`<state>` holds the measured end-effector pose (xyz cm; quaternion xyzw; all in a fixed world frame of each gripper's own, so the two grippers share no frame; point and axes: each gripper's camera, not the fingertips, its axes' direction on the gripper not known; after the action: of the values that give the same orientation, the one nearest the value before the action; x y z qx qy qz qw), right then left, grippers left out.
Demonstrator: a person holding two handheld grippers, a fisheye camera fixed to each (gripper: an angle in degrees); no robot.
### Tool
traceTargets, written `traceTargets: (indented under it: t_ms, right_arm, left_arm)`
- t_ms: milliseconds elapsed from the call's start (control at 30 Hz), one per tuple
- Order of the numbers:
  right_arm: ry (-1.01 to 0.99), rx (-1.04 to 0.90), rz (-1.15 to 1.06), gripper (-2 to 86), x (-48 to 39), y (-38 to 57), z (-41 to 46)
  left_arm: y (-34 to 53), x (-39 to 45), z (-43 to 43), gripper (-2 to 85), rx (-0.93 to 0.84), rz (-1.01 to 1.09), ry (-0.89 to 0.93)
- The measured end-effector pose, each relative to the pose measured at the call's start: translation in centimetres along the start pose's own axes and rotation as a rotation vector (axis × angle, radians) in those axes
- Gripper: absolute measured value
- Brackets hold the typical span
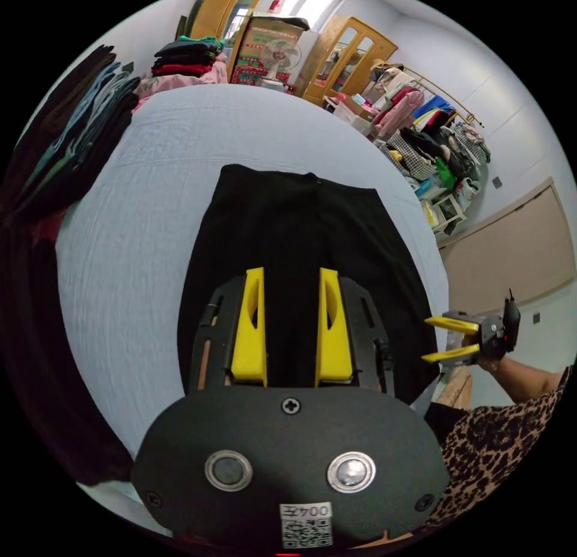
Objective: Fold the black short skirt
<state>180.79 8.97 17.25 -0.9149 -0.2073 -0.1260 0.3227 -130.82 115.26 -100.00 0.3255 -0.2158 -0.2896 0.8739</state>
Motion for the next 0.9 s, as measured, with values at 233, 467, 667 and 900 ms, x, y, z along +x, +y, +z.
traceTargets:
  t_ms: [233,467,667,900]
  right_arm:
    - [0.095,-0.067,0.060,15.7,-3.0,-0.3,2.4]
    - [0.084,-0.065,0.064,15.8,-4.5,-0.9,2.9]
    - [0.083,-0.055,0.074,15.6,-6.0,-1.4,3.5]
    - [0.082,-0.056,0.075,15.7,-7.4,-2.1,4.1]
  left_arm:
    - [-5.3,-2.5,2.7,13.7,-0.055,0.047,-0.019]
    - [-5.0,-6.9,2.1,11.3,-0.053,0.007,-0.016]
    - [-6.0,-6.4,-1.0,12.0,0.059,0.045,0.038]
    - [-9.4,-6.8,2.3,12.1,-0.076,0.056,-0.017]
